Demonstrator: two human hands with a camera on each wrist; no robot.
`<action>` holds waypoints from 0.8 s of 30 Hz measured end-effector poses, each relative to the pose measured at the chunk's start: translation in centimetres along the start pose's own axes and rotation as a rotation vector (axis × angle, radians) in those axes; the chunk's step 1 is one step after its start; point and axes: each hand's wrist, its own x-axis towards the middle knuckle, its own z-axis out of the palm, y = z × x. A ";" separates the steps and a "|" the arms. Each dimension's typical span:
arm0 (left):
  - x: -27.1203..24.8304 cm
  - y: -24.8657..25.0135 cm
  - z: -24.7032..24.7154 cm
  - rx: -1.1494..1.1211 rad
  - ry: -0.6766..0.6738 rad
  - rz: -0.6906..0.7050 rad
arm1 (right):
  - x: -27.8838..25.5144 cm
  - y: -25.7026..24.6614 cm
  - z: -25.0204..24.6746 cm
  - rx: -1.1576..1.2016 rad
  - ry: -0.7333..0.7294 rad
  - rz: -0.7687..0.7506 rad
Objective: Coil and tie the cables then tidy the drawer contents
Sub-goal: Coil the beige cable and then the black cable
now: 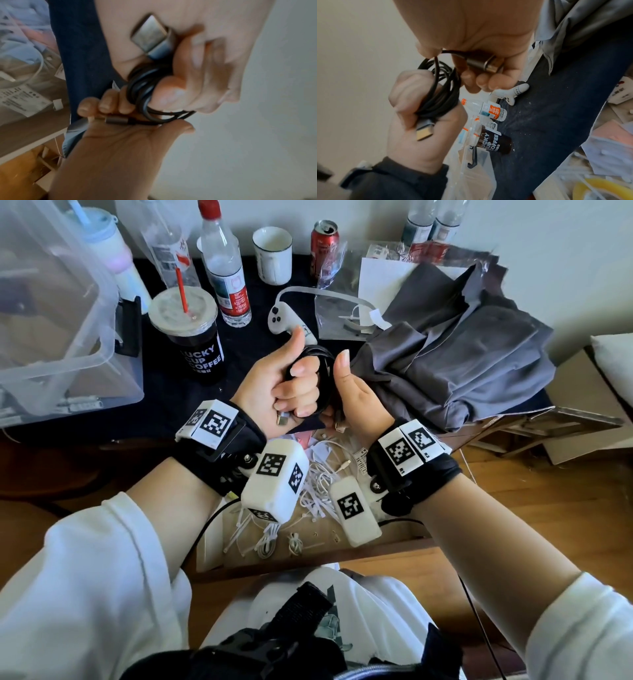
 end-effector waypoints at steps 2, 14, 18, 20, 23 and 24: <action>0.0 -0.1 0.1 0.000 -0.002 0.018 | -0.1 -0.1 0.2 0.067 -0.005 0.040; 0.6 -0.9 1.9 0.157 0.310 0.089 | 0.8 0.7 1.5 -0.053 0.197 -0.096; 0.7 -1.3 1.2 0.244 0.461 0.168 | 0.7 0.4 1.1 -0.124 0.228 -0.137; 0.6 -1.5 1.4 0.196 0.437 0.152 | 0.6 0.3 1.0 -0.145 0.222 -0.151; 0.2 -1.8 1.6 0.058 0.336 -0.002 | 0.5 0.6 0.8 -0.140 0.199 -0.138; 0.0 -1.8 1.5 0.028 0.293 -0.040 | 0.4 0.6 0.9 -0.125 0.187 -0.128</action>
